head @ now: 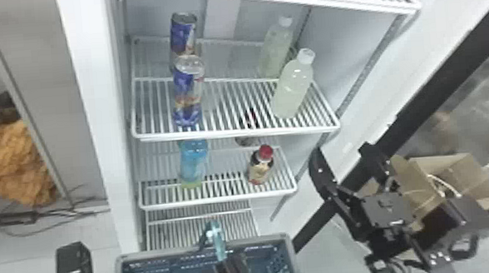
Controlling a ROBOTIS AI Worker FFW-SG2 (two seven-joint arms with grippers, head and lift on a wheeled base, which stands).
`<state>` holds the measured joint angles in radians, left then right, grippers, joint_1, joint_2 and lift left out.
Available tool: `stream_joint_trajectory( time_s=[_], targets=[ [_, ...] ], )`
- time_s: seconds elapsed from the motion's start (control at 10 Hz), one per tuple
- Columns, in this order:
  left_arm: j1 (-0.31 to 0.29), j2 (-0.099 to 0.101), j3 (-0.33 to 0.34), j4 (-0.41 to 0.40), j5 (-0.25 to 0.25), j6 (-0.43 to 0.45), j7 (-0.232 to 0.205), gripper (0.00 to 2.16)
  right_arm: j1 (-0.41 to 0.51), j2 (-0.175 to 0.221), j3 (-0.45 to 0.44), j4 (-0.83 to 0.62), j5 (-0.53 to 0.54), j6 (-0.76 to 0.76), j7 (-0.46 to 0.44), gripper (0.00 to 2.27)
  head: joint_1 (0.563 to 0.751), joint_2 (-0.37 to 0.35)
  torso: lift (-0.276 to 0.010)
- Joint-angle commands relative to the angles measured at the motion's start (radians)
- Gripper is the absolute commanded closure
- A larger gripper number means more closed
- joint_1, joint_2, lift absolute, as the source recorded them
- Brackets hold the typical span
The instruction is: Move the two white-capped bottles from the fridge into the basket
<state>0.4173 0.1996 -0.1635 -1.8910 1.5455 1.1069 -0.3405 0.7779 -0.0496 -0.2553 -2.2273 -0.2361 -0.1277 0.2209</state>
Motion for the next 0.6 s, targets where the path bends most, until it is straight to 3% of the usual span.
stream_joint_trajectory(
  time_s=[0.0,0.5],
  targets=[
    [0.0,0.0,0.0,0.0,0.0,0.0,0.0,1.19,-0.002,-0.001,-0.002,0.0,0.001,-0.002,0.0,0.18,0.695,-0.35,0.0],
    [0.002,-0.002,0.0,0.0,0.006,0.0,0.0,1.19,-0.007,0.001,-0.004,0.002,0.001,-0.005,0.0,0.18,0.695,-0.35,0.0]
  ],
)
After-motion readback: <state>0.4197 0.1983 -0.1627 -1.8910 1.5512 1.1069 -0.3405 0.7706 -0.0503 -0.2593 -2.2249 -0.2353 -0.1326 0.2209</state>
